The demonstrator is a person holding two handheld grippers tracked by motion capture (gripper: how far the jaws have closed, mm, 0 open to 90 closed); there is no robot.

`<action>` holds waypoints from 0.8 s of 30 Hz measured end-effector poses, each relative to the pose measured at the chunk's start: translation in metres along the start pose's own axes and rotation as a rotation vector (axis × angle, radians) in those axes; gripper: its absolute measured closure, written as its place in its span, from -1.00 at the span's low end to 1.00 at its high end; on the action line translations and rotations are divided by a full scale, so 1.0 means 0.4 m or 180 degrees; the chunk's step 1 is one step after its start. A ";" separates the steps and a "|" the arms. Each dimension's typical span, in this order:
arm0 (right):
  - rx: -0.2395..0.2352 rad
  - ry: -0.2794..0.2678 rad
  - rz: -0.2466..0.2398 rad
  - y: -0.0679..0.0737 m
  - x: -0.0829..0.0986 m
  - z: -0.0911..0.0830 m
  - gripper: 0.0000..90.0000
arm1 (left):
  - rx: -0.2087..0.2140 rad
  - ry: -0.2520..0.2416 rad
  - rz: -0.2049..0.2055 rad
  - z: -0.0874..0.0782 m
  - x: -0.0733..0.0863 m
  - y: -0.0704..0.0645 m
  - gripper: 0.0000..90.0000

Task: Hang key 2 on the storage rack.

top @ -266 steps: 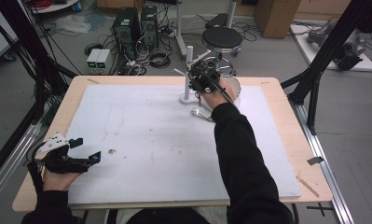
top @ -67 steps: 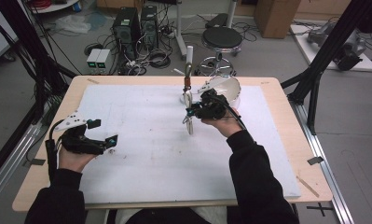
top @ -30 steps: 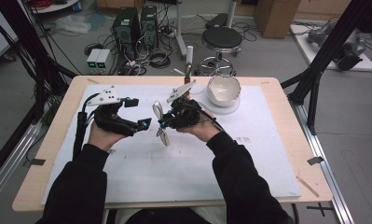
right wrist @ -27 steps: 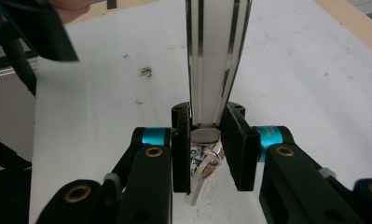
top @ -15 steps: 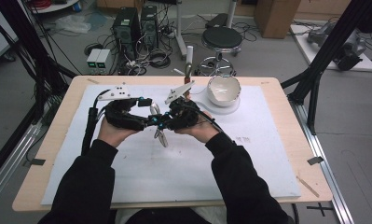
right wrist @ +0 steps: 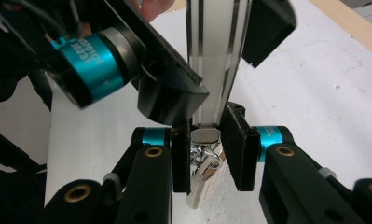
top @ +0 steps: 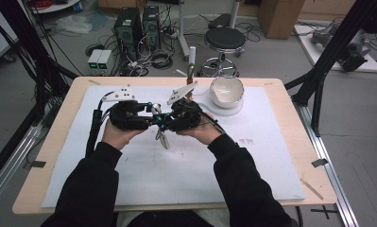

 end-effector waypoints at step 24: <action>-0.0054 0.0056 0.0106 -0.011 0.009 0.003 0.24 | -0.0070 -0.0006 0.0003 -0.013 -0.004 0.009 0.67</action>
Point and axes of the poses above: each handheld gripper's, and its own axes: z roughly forward along the jaws, x roughly out of its underside, y roughly to its left, the point moved 5 cm from there along z, roughly forward along the jaws, and after that the axes turned 3 degrees about y, right-handed, at the moved point
